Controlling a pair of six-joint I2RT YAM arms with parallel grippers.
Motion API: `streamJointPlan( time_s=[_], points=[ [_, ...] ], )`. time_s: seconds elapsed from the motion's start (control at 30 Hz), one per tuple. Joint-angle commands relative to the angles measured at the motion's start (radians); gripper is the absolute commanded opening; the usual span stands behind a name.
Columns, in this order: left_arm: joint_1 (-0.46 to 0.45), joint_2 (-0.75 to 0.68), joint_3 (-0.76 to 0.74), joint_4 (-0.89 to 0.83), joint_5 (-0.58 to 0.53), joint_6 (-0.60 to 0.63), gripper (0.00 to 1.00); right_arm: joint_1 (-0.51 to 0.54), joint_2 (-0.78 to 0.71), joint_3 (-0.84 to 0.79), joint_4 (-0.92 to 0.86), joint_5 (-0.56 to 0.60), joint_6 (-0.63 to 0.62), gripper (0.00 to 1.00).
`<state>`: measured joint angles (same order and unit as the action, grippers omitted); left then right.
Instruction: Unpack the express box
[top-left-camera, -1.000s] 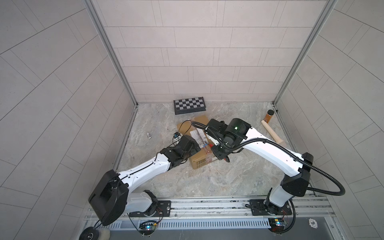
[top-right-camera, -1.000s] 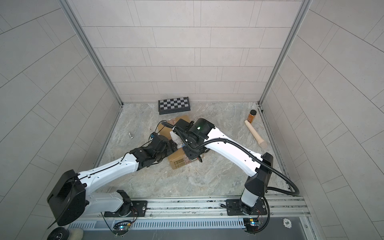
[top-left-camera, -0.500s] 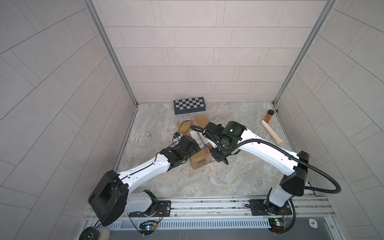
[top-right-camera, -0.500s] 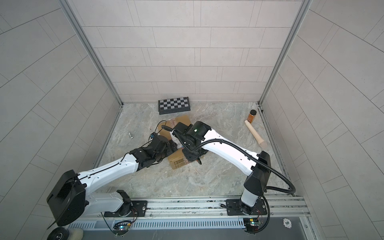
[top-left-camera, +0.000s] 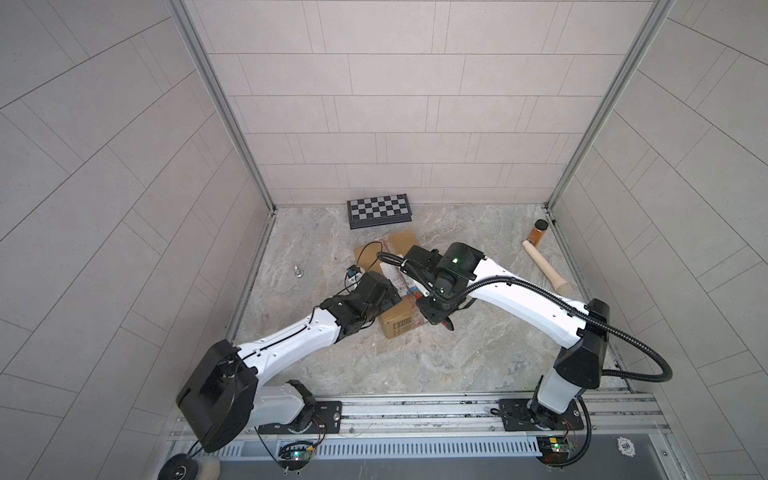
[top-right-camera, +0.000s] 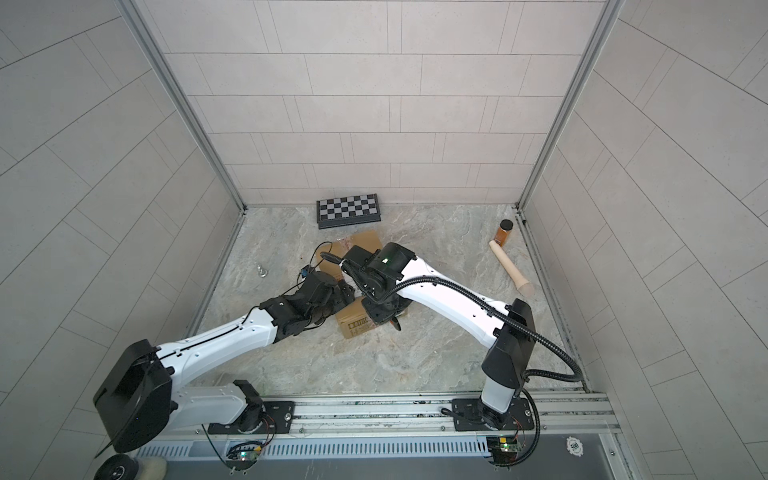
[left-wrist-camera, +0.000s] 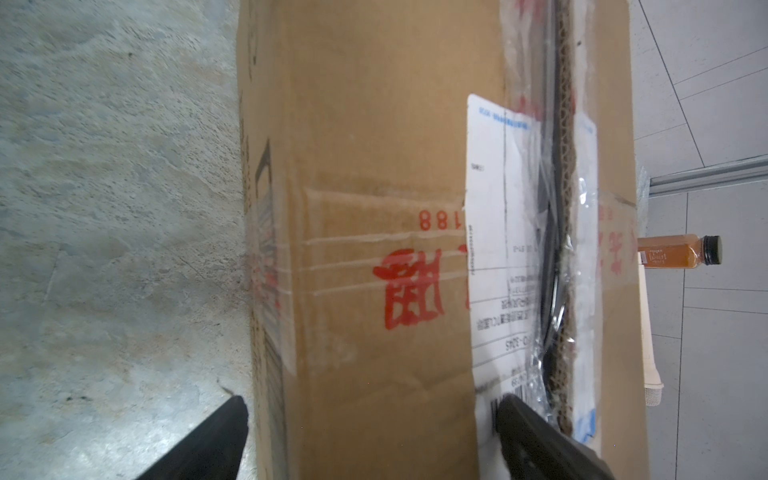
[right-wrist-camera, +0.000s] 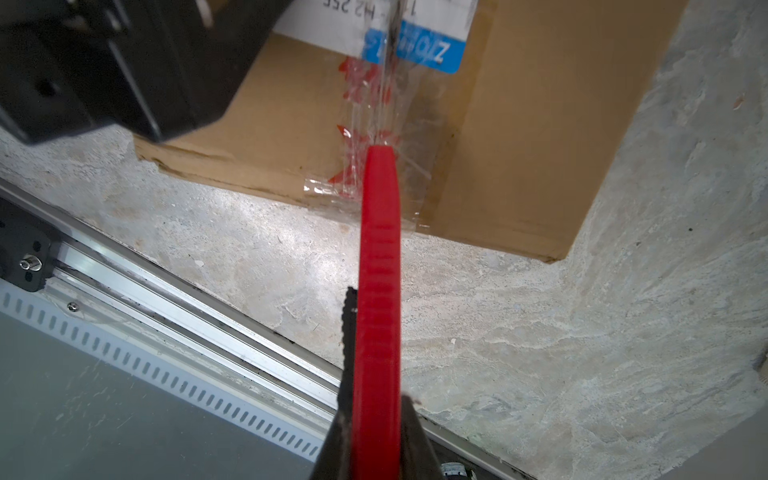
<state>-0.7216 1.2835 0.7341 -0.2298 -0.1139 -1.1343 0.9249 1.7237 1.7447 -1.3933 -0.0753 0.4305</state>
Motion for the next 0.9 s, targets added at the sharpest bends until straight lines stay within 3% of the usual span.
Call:
streamJointPlan(
  time_s=[0.0,0.43,0.67,0.87],
  points=[
    [-0.006,0.060,-0.070,-0.212,0.013,0.013,0.96,0.013,0.045,0.015,0.013,-0.028,-0.012,0.00],
    [-0.005,0.064,-0.074,-0.239,0.006,-0.003,0.96,0.035,-0.026,0.011,-0.154,-0.061,-0.016,0.00],
    [-0.005,0.057,-0.073,-0.238,0.005,-0.001,0.96,0.046,-0.023,-0.008,-0.116,-0.067,-0.006,0.00],
    [-0.006,0.034,-0.069,-0.226,0.002,0.017,0.96,0.041,0.068,0.054,-0.044,-0.063,-0.021,0.00]
  ],
)
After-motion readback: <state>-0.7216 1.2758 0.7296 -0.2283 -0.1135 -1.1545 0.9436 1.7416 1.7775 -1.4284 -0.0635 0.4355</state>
